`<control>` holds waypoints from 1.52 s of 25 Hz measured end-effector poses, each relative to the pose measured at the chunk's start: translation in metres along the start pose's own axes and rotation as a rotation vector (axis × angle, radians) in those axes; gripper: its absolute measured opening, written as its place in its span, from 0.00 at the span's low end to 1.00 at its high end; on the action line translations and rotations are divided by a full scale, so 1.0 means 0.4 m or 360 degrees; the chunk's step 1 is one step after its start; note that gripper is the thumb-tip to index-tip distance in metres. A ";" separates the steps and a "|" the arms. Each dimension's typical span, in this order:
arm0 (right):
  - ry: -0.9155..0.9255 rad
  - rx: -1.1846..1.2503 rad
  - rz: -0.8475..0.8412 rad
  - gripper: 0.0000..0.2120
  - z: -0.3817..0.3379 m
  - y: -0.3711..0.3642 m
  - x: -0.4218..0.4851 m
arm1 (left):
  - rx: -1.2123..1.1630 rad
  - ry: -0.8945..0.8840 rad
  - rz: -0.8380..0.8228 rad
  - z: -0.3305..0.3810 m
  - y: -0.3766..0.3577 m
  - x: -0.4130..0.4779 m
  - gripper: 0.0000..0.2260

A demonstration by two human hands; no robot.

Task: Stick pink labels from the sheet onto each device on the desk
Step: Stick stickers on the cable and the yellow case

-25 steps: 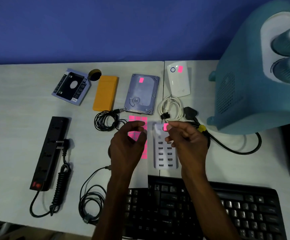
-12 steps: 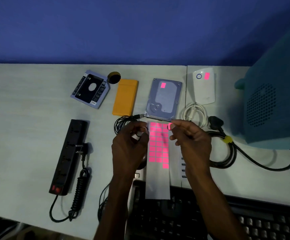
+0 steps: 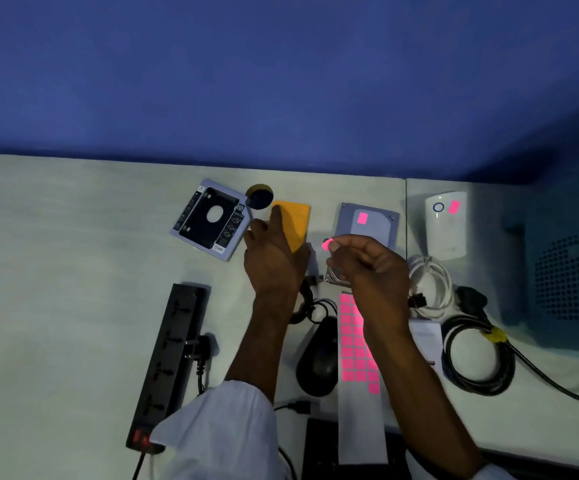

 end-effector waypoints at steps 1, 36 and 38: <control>-0.0011 -0.0014 0.0003 0.03 0.003 -0.010 0.012 | -0.0030 -0.0073 -0.0007 0.008 0.008 0.016 0.37; 0.0107 -0.0202 0.0146 0.20 0.061 -0.060 -0.029 | -0.0690 -0.0072 -0.0132 -0.014 -0.017 -0.009 0.29; 0.0122 -0.0210 0.0148 0.20 0.060 -0.045 -0.039 | -0.0496 -0.0045 -0.0042 -0.001 -0.037 -0.016 0.29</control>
Point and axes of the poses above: each hand's wrist, its own x-axis towards the middle knuckle, its own y-axis out of the back of the hand, z = x × y, the point moved 10 cm from there along x, towards the middle knuckle, and after that the axes turned 7 degrees about y, right-handed, at the moved point
